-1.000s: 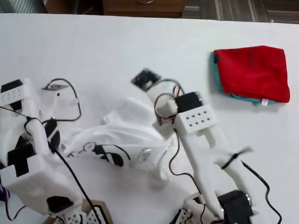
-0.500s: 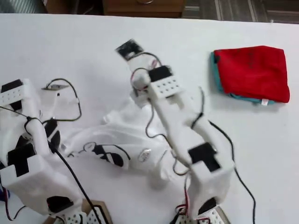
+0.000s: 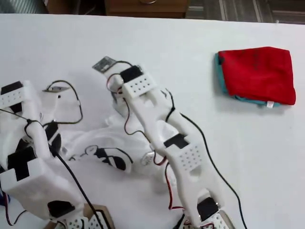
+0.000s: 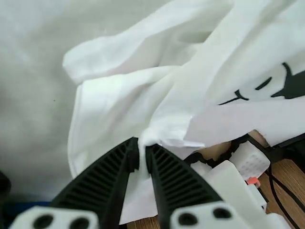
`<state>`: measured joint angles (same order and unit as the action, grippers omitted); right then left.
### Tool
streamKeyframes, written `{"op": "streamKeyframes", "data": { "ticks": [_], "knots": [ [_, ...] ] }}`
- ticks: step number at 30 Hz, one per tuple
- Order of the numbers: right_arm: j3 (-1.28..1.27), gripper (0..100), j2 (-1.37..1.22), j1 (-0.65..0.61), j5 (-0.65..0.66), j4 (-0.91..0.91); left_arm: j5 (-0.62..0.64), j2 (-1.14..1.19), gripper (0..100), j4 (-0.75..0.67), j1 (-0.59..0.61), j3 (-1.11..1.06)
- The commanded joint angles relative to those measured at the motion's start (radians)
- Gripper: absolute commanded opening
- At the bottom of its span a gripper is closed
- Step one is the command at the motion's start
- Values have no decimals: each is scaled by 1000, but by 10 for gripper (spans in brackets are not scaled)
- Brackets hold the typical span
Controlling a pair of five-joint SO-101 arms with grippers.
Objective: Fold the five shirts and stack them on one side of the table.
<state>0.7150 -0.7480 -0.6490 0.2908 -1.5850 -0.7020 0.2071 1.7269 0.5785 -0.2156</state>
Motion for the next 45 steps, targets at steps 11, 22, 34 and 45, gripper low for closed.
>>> {"op": "streamKeyframes", "data": {
  "ticks": [11,22,34,45],
  "knots": [
    [218,176,-99,122,-2,7,0,-12,28,-3,-6,-2],
    [219,176,-213,33,-2,7,0,-12,28,-5,-6,-2],
    [242,8,-208,90,-8,12,0,-12,28,-5,-6,1],
    [677,19,-90,260,-2,-131,75,-5,28,57,-26,383]
  ]
}}
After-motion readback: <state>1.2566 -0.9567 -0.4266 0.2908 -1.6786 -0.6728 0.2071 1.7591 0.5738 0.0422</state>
